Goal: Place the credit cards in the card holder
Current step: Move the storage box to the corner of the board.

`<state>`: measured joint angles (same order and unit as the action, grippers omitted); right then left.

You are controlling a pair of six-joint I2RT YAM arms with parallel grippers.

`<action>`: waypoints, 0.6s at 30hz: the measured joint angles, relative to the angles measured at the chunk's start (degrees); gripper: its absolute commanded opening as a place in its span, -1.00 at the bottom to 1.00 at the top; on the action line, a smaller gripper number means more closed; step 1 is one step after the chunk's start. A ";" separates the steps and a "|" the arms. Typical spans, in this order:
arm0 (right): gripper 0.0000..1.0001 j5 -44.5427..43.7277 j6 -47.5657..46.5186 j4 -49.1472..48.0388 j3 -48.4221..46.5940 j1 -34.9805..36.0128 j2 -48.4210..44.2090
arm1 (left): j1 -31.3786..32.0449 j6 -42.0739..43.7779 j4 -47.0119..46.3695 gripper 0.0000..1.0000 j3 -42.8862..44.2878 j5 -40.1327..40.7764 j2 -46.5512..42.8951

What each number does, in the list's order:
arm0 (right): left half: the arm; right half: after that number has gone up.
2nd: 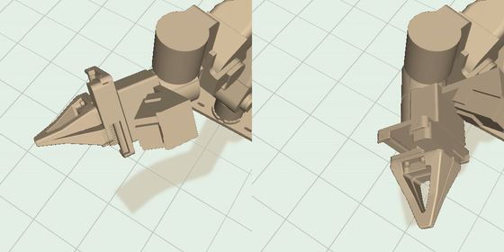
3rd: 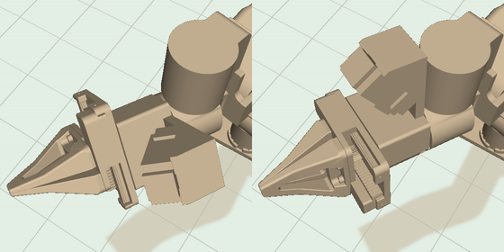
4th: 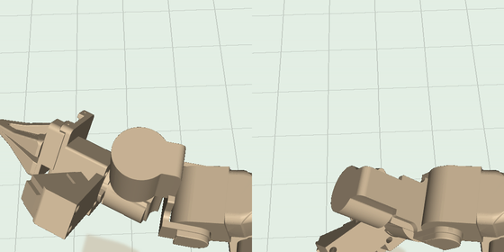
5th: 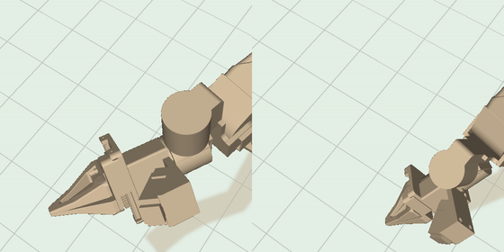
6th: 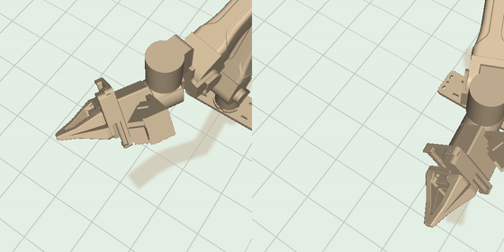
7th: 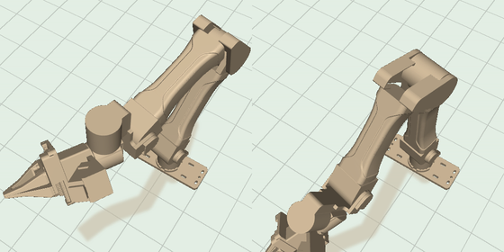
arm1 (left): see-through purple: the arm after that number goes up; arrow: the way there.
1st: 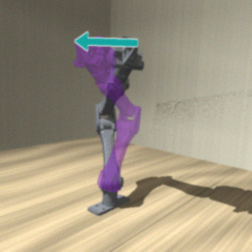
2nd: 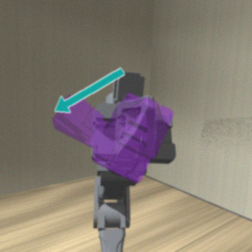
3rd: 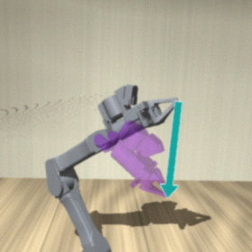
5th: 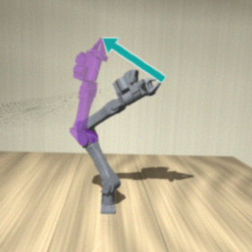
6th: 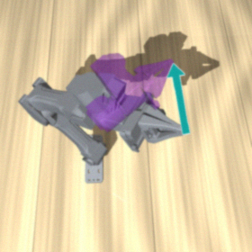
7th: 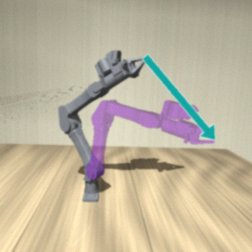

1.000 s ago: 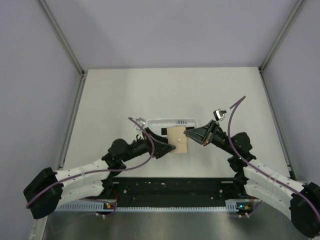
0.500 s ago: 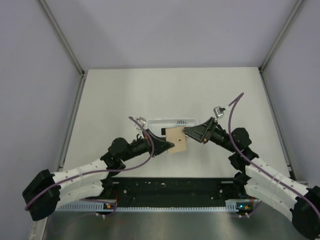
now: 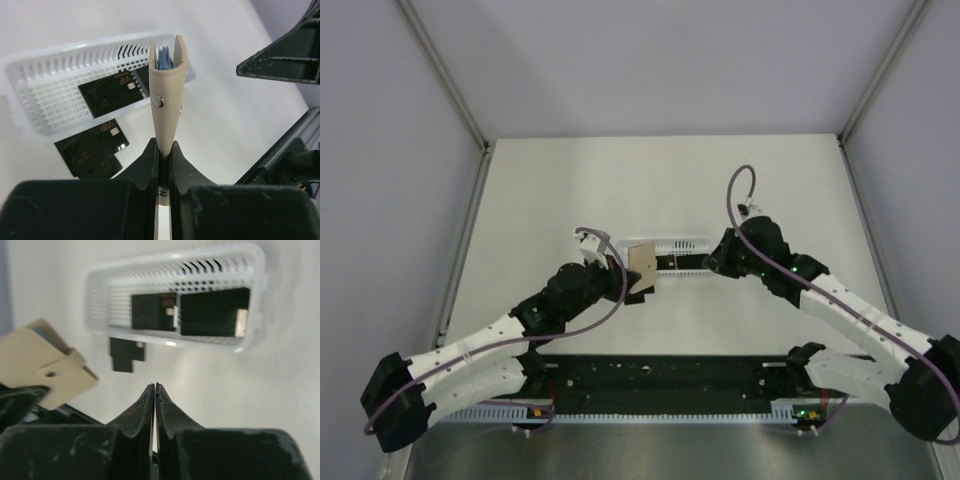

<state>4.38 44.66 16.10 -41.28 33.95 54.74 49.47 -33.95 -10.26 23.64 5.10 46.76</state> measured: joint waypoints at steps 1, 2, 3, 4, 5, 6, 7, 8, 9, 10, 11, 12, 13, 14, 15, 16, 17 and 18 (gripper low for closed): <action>-1.00 -0.85 -0.83 1.92 0.02 0.52 2.75 | -0.20 0.28 1.07 -1.00 -0.07 0.35 0.79; -1.00 -2.10 -1.42 3.87 0.02 1.64 5.40 | -0.37 0.57 1.81 -1.00 -0.24 0.35 1.38; -1.00 -2.97 -1.86 5.33 0.02 2.99 7.23 | -0.37 0.70 1.97 -1.00 -0.68 0.33 1.73; -1.00 -3.56 -2.23 6.23 0.02 4.22 8.37 | -0.37 0.76 2.16 -1.00 -1.09 0.20 1.84; -1.00 -4.26 -2.56 7.02 0.02 5.55 9.38 | -0.37 0.79 2.19 -1.00 -1.64 -0.04 1.86; -1.00 -4.79 -2.64 7.56 0.02 6.60 10.16 | -0.37 0.76 2.19 -1.00 -2.23 -0.46 1.86; -1.00 -5.40 -2.67 7.80 0.02 7.39 10.99 | -0.37 0.74 2.19 -1.00 -2.91 -1.07 1.86; -1.00 -5.84 -2.67 7.80 0.04 7.69 11.61 | -0.37 0.72 2.16 -1.00 -3.67 -1.53 1.88; -1.00 -6.47 -2.64 7.76 0.04 7.85 12.44 | -0.37 0.72 2.16 -1.00 -4.31 -1.99 1.95; -1.00 -7.30 -2.64 7.58 0.13 7.85 13.38 | -0.37 0.68 2.12 -1.00 -5.05 -2.54 2.25; -1.00 -7.87 -2.64 7.34 0.31 7.85 14.21 | -0.37 0.68 2.10 -1.00 -5.60 -2.75 2.78; -1.00 -8.52 -2.67 7.28 0.44 7.82 15.26 | -0.37 0.66 1.97 -1.00 -6.08 -2.78 3.52; -1.00 -9.11 -2.71 7.30 0.50 7.82 16.33 | -0.37 0.61 1.79 -1.00 -6.34 -2.78 4.22; -1.00 -9.60 -2.73 7.23 0.50 7.82 17.49 | -0.37 0.52 1.73 -1.00 -6.47 -2.71 5.18; -1.00 -10.05 -2.89 7.10 0.52 7.85 18.53 | -0.37 0.42 1.62 -1.00 -6.49 -2.64 6.19; -1.00 -10.47 -3.08 6.86 0.50 7.82 19.47 | -0.37 0.22 1.25 -1.00 -6.49 -2.60 7.19; -1.00 -10.78 -3.21 6.58 0.50 7.82 20.37 | -0.37 0.00 0.83 -1.00 -6.49 -2.45 8.04; -1.00 -10.99 -3.43 6.23 0.50 7.82 21.20 | -0.37 -0.20 0.37 -1.00 -6.51 -2.36 8.79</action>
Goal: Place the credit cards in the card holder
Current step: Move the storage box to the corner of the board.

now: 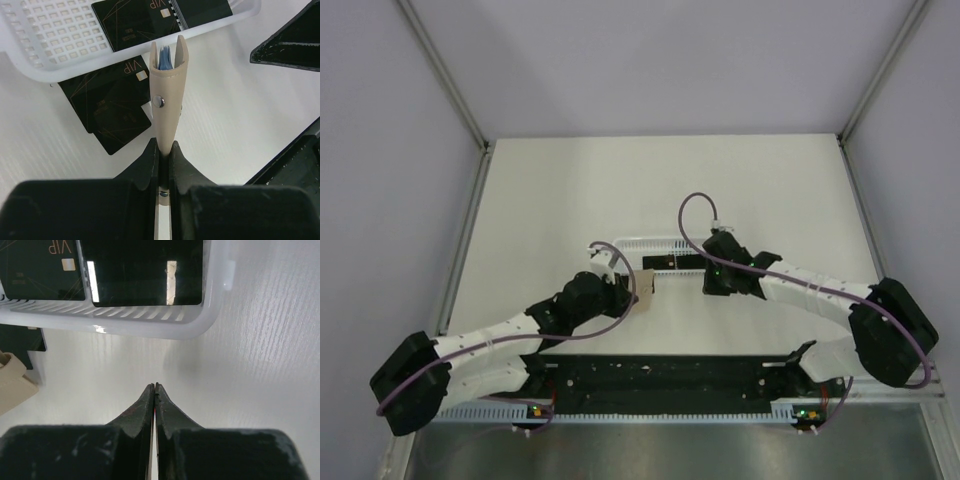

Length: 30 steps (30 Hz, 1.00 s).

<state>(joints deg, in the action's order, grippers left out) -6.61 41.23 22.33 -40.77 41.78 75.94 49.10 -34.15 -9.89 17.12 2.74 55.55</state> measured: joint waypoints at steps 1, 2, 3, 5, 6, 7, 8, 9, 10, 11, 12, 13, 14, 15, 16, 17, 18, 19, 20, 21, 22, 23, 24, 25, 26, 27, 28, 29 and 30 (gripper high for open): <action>-1.00 -0.22 -0.20 -0.28 0.00 0.00 0.66 | 0.00 -0.20 -0.48 -1.00 0.00 0.17 0.59; -1.00 -0.55 -0.42 -0.48 -0.04 0.00 1.51 | 0.00 -0.26 -0.87 -1.00 0.00 0.31 0.94; -1.00 -0.92 -0.70 -0.68 -0.15 0.00 2.40 | 0.00 -0.35 -1.40 -1.00 0.00 0.61 1.33; -1.00 -1.44 -1.20 -1.53 -0.20 -0.28 4.26 | -0.07 -0.39 -2.67 -1.00 0.00 1.31 2.16; -1.00 -1.64 -1.33 -1.75 -0.28 -0.33 4.96 | -0.24 -0.39 -3.30 -1.00 0.00 1.53 2.64; -1.00 -1.86 -1.64 -1.84 -0.52 -0.48 5.86 | -0.46 -0.39 -3.91 -1.00 0.00 1.70 3.30; -1.00 -1.99 -1.88 -2.21 -0.85 -0.74 6.91 | -0.79 -0.37 -4.42 -1.00 0.00 1.79 3.96; -1.00 -2.19 -2.19 -2.62 -1.36 -0.98 8.07 | -1.09 -0.37 -4.96 -1.00 0.00 1.79 4.63; -1.00 -2.27 -2.34 -3.02 -1.66 -1.16 8.72 | -1.66 -0.37 -5.38 -1.00 0.00 1.81 5.14; -1.00 -2.36 -2.51 -3.45 -2.03 -1.40 9.40 | -2.25 -0.35 -5.86 -1.00 0.02 1.73 5.66; -1.00 -2.40 -2.71 -3.78 -2.36 -1.53 9.77 | -2.84 -0.35 -6.38 -1.00 0.02 1.57 6.21; -1.00 -2.49 -2.80 -4.37 -2.67 -1.77 10.12 | -3.58 -0.31 -6.88 -1.00 0.04 1.33 6.80; -1.00 -2.56 -2.97 -4.81 -2.99 -1.97 10.49 | -4.20 -0.24 -7.23 -1.00 0.11 1.16 7.32; -1.00 -2.58 -3.19 -5.18 -3.34 -2.29 10.84 | -4.98 -0.20 -7.65 -1.00 0.24 0.87 7.93; -1.00 -2.62 -3.39 -5.55 -3.69 -2.64 11.21 | -5.75 -0.15 -7.98 -1.00 0.48 0.57 8.59; -1.00 -2.69 -3.67 -5.79 -4.07 -2.97 11.54 | -6.45 -0.09 -8.17 -1.00 0.81 0.22 9.20; -1.00 -2.73 -3.89 -6.23 -4.42 -3.34 11.89 | -6.99 0.07 -8.33 -1.00 1.25 -0.15 9.73; -1.00 -2.75 -4.17 -6.64 -4.79 -3.69 12.20 | -7.37 0.20 -8.44 -1.00 1.64 -0.31 10.21; -1.00 -2.78 -4.50 -6.97 -5.16 -4.04 12.46 | -7.85 0.52 -8.55 -1.00 2.32 -0.42 10.88; -1.00 -2.78 -4.76 -7.41 -5.38 -4.26 12.66 | -8.09 0.79 -8.57 -1.00 2.82 -0.55 11.37; -1.00 -2.75 -5.22 -8.11 -5.64 -4.59 12.90 | -8.33 1.07 -8.55 -1.00 3.48 -0.59 11.91; -1.00 -2.71 -5.68 -8.44 -6.05 -4.85 13.25 | -8.52 1.33 -8.55 -1.00 4.20 -0.61 12.37; -1.00 -2.64 -6.36 -9.55 -6.49 -5.07 13.60 | -8.61 1.51 -8.55 -1.00 4.72 -0.61 12.61; -1.00 -2.60 -6.75 -9.94 -6.69 -5.31 14.03 | -8.70 1.68 -8.52 -1.00 5.18 -0.61 12.63; -1.00 -2.54 -7.30 -10.43 -6.97 -5.51 14.29 | -8.76 1.88 -8.52 -1.00 5.60 -0.61 12.63; -1.00 -2.27 -7.76 -11.04 -7.06 -5.66 14.34 | -8.83 2.16 -8.44 -1.00 6.10 -0.66 12.61; -1.00 -2.08 -8.11 -11.26 -7.08 -5.73 14.25 | -8.85 2.45 -8.13 -1.00 6.67 -0.90 12.55; -1.00 -1.42 -8.55 -11.52 -7.08 -5.81 13.97 | -8.87 2.73 -7.61 -1.00 7.26 -1.09 12.39; -0.91 -0.48 -8.90 -11.85 -6.91 -5.84 13.25 | -8.90 2.86 -7.08 -1.00 7.74 -1.40 12.07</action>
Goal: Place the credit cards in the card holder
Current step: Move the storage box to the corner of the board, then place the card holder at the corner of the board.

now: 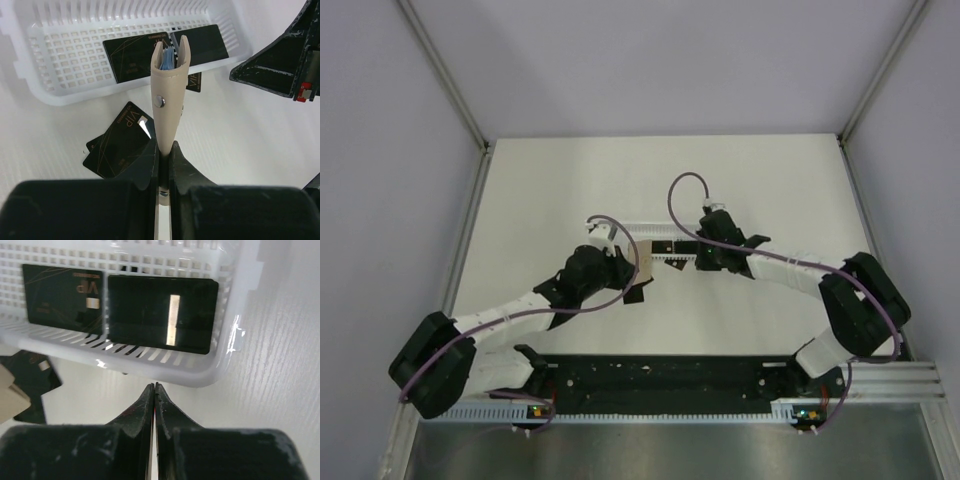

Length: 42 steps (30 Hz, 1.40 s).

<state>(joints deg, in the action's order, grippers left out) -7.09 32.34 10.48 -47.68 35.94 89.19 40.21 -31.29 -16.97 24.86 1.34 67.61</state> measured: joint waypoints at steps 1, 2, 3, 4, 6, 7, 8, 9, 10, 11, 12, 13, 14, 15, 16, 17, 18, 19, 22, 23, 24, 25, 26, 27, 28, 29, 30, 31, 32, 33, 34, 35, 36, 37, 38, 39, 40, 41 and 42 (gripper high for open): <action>-0.80 0.98 -0.28 -0.07 0.17 0.00 -1.20 | 0.00 0.11 0.63 -1.00 0.35 -0.09 -0.59; -0.67 1.95 -0.35 -0.37 0.59 0.00 -2.89 | 0.00 0.20 1.01 -1.00 0.42 -0.48 -1.42; -0.54 2.93 -0.35 -0.59 1.14 0.02 -5.03 | 0.00 0.22 1.62 -1.00 0.42 -0.87 -2.64; -0.44 3.80 -0.28 -0.68 1.53 0.24 -7.21 | 0.00 0.20 1.99 -1.00 0.42 -1.09 -3.50; -0.22 4.90 -0.07 -0.70 1.88 1.14 -11.67 | 0.00 0.15 2.49 -1.00 0.44 -1.53 -5.16; -0.13 5.27 0.11 -0.70 1.90 2.12 -13.92 | 0.02 0.15 2.69 -1.00 0.44 -1.53 -5.62; -0.07 5.60 0.39 -0.94 1.88 3.56 -15.80 | 0.04 0.15 3.26 -1.00 0.55 -1.53 -6.01; -0.03 5.95 0.70 -1.20 1.86 5.35 -17.29 | 0.20 0.17 3.78 -1.00 0.76 -1.53 -6.12; 0.01 6.34 0.98 -1.33 1.84 6.80 -18.18 | 0.42 0.20 4.55 -1.00 1.07 -1.51 -6.12; 0.04 6.71 1.62 -1.51 1.84 8.37 -18.91 | 0.68 0.20 5.22 -1.00 1.42 -1.51 -6.12; 0.08 7.17 2.38 -1.64 1.84 9.51 -19.23 | 1.11 0.22 5.66 -1.00 1.70 -1.36 -6.12; 0.11 7.58 3.06 -1.81 1.84 10.38 -19.26 | 1.77 0.22 6.10 -1.00 2.10 -1.07 -6.12; 0.12 7.96 3.98 -1.97 1.86 10.80 -19.23 | 2.47 0.22 6.47 -1.00 2.47 -0.81 -6.12; 0.13 8.13 4.52 -2.08 1.88 10.82 -19.19 | 3.08 0.22 6.69 -1.00 2.73 -0.59 -6.12; 0.14 8.17 5.42 -2.36 1.90 10.82 -19.15 | 3.82 0.20 6.88 -1.00 2.99 -0.33 -6.12; 0.15 8.17 5.95 -2.62 1.90 10.82 -19.10 | 4.55 0.20 7.13 -1.00 3.23 -0.13 -6.16; 0.16 8.15 6.64 -2.91 1.90 10.80 -18.97 | 5.31 0.20 7.21 -1.00 3.32 0.11 -6.29; 0.16 8.17 7.26 -3.30 1.90 10.82 -18.73 | 5.81 0.17 7.26 -1.00 3.34 0.31 -6.45; 0.18 8.31 8.66 -4.20 1.90 10.82 -17.66 | 7.32 0.17 7.98 -1.00 3.48 1.18 -7.13; 0.18 8.37 9.09 -4.35 1.90 10.82 -17.29 | 7.63 0.15 8.11 -1.00 3.52 1.36 -7.23; 0.18 8.52 9.49 -4.61 1.90 10.82 -16.94 | 7.96 0.15 8.15 -1.00 3.54 1.55 -7.26; 0.18 8.57 9.86 -4.94 1.90 10.86 -16.52 | 8.09 0.15 8.15 -1.00 3.54 1.64 -7.26; 0.18 8.61 9.97 -5.14 1.90 10.91 -16.22 | 8.33 0.15 8.24 -1.00 3.54 1.77 -7.26; 0.18 8.72 10.29 -5.27 1.90 10.99 -15.69 | 8.50 0.15 8.31 -1.00 3.54 1.97 -7.26; 0.18 8.74 10.40 -5.35 1.90 11.15 -15.30 | 8.63 0.15 8.37 -1.00 3.54 2.14 -7.26; 0.18 8.87 10.69 -5.42 1.90 11.30 -14.71 | 8.76 0.15 8.44 -1.00 3.54 2.23 -7.26; 0.18 8.94 10.91 -5.44 1.90 11.47 -14.23 | 8.92 0.13 8.46 -1.00 3.54 2.38 -7.26; 0.18 8.98 11.21 -5.55 1.90 11.61 -13.79 | 9.07 0.15 8.46 -1.00 3.54 2.43 -7.26; 0.18 9.16 11.45 -5.73 1.90 11.76 -13.42 | 9.22 0.15 8.46 -1.00 3.54 2.54 -7.28; 0.18 9.18 11.61 -5.95 1.90 11.85 -13.16 | 9.38 0.15 8.48 -1.00 3.54 2.58 -7.37; 0.17 9.38 11.87 -6.40 1.90 11.96 -12.79 | 9.46 0.15 8.46 -1.00 3.54 2.58 -7.48; 0.17 9.62 12.07 -6.80 1.90 11.98 -12.41 | 9.53 0.15 8.46 -1.00 3.54 2.64 -7.63; 0.16 9.79 12.35 -7.39 1.90 12.02 -11.96 | 9.53 0.17 8.50 -1.00 3.54 2.80 -7.76; 0.15 9.88 12.59 -8.09 1.90 12.02 -11.43 | 9.51 0.17 8.61 -1.00 3.54 3.06 -7.89; 0.14 9.92 12.81 -8.50 1.90 12.02 -11.13 | 9.44 0.20 8.76 -1.00 3.54 3.37 -7.91; 0.11 9.97 12.96 -8.81 1.90 12.02 -10.78 | 9.44 0.17 8.87 -1.00 3.54 3.65 -7.91; 0.08 9.97 13.27 -8.96 1.90 12.07 -10.49 | 9.44 0.17 9.09 -1.00 3.54 3.91 -7.91; 0.04 9.88 13.35 -8.96 1.90 12.07 -10.27 | 9.44 0.17 9.31 -1.00 3.54 4.09 -8.02; 0.03 9.75 13.40 -8.81 1.90 12.09 -10.01 | 9.44 0.17 9.53 -1.00 3.52 4.26 -8.26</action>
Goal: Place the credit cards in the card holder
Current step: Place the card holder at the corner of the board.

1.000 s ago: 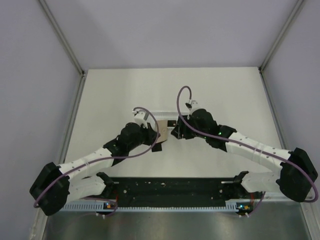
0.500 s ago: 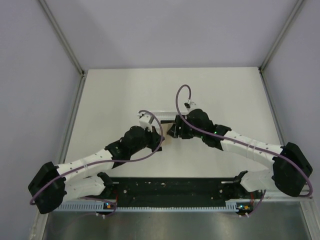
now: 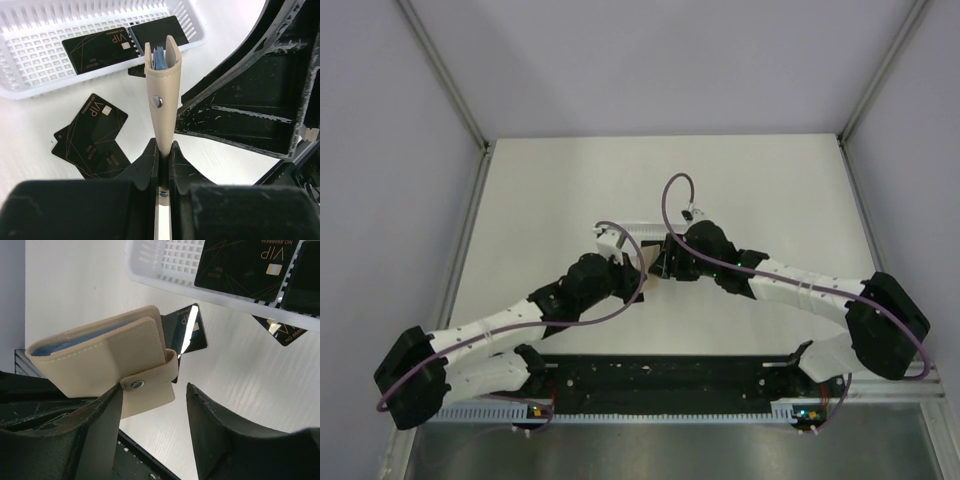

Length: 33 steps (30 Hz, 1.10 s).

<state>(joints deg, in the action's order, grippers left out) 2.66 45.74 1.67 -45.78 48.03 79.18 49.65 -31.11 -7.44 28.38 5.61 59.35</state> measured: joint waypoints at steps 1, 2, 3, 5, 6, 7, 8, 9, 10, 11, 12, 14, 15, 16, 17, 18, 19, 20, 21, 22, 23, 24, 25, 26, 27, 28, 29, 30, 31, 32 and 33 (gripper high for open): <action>0.01 -0.39 0.13 0.44 -0.04 0.00 0.20 | 0.00 0.02 0.20 -1.00 0.00 0.11 -0.28; 0.00 -0.72 0.44 1.14 -0.31 0.13 0.48 | 0.00 0.00 0.52 -1.00 0.00 0.20 -0.50; -0.02 -1.44 0.52 2.91 -1.31 0.37 0.98 | 0.02 0.02 0.81 -1.00 -0.02 0.26 -0.61; -0.07 -3.19 0.39 7.54 -4.92 1.03 2.84 | 0.07 0.02 1.31 -1.00 -0.11 0.72 -0.87; -0.11 -3.98 0.31 10.10 -7.23 1.40 4.20 | 0.04 0.04 1.62 -1.00 -0.17 1.27 -1.07; -0.14 -4.50 0.31 11.58 -8.72 1.62 5.20 | 0.02 0.07 1.88 -1.00 -0.26 1.81 -1.36; -0.17 -4.96 0.37 12.46 -9.35 1.81 5.70 | 0.00 0.09 2.01 -1.00 -0.35 2.08 -1.55; -0.20 -5.44 0.42 13.11 -9.44 2.08 5.70 | 0.02 0.09 2.25 -1.00 -0.46 2.16 -1.75; -0.21 -7.21 0.26 14.40 -9.38 2.25 5.62 | 0.11 0.07 2.32 -1.00 -0.50 2.14 -1.99; -0.22 -9.09 0.28 16.20 -8.90 2.14 5.46 | 0.26 0.07 2.10 -1.00 -0.52 2.19 -2.60; -0.24 -10.86 0.33 17.84 -8.15 1.92 5.40 | 0.35 0.07 1.73 -1.00 -0.52 2.23 -3.28; -0.25 -14.21 0.42 21.84 -6.49 1.60 5.18 | 0.42 0.07 0.66 -1.00 -0.52 2.32 -4.55; -0.26 -15.54 0.44 23.67 -5.79 1.57 4.92 | 0.44 0.07 0.17 -1.00 -0.52 2.38 -4.85; -0.27 -16.35 0.42 25.03 -5.09 1.57 4.33 | 0.44 0.04 -0.26 -1.00 -0.52 2.40 -4.98; -0.27 -16.79 0.39 25.73 -4.52 1.57 3.48 | 0.44 0.04 -0.48 -1.00 -0.52 2.38 -4.98; -0.27 -17.20 0.31 25.88 -3.65 1.57 1.97 | 0.44 0.04 -0.50 -1.00 -0.52 2.40 -4.96; -0.26 -17.57 0.04 25.75 -2.75 1.57 -0.24 | 0.42 0.04 -0.50 -1.00 -0.52 2.40 -4.94; -0.24 -17.70 -0.35 25.18 -1.66 1.57 -2.95 | 0.44 0.02 -0.55 -1.00 -0.52 2.38 -4.85; -0.22 -17.70 -0.81 24.11 -0.44 1.57 -6.01 | 0.44 0.00 -0.59 -1.00 -0.52 2.36 -4.76; -0.20 -17.62 -1.29 22.84 0.81 1.57 -9.25 | 0.44 -0.07 -0.66 -1.00 -0.57 2.32 -4.68; -0.17 -17.57 -1.73 21.49 1.97 1.57 -12.46 | 0.44 -0.20 -0.92 -1.00 -0.72 2.19 -4.55; -0.15 -17.55 -2.03 20.46 2.82 1.57 -15.15 | 0.44 -0.26 -1.27 -1.00 -0.90 1.88 -4.42; -0.14 -17.59 -2.23 19.63 3.48 1.57 -17.79 | 0.42 -0.44 -1.66 -1.00 -1.11 1.16 -4.17; -0.12 -17.62 -2.36 18.69 3.93 1.57 -20.04 | 0.42 -0.66 -2.36 -1.00 -1.36 0.15 -3.80; -0.10 -17.66 -2.49 18.03 4.28 1.57 -21.66 | 0.44 -0.98 -3.19 -1.00 -1.66 -1.11 -3.21; -0.09 -17.81 -2.69 17.25 4.68 1.57 -23.26 | 0.44 -1.64 -4.20 -1.00 -2.01 -2.62 -2.45; -0.08 -17.97 -2.78 16.90 5.09 1.57 -24.70 | 0.44 -2.12 -5.20 -1.00 -2.40 -3.87 -1.75; -0.07 -18.12 -2.99 16.68 5.44 1.55 -25.86 | 0.50 -2.91 -6.58 -1.00 -3.06 -5.38 -0.74; -0.07 -18.18 -3.15 16.61 5.75 1.46 -26.69 | 0.66 -3.74 -8.04 -1.00 -3.82 -6.82 0.35; -0.06 -18.23 -3.28 16.61 5.99 1.31 -27.26 | 0.83 -4.61 -9.38 -1.00 -4.68 -8.13 1.46; -0.06 -18.27 -3.39 16.83 6.05 1.27 -27.63 | 1.07 -5.42 -10.51 -1.00 -5.51 -9.40 2.56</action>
<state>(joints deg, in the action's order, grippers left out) -15.62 42.35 18.50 -39.72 49.30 51.55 50.72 -36.53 -17.96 22.87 -3.79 61.91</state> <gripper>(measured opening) 0.465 0.078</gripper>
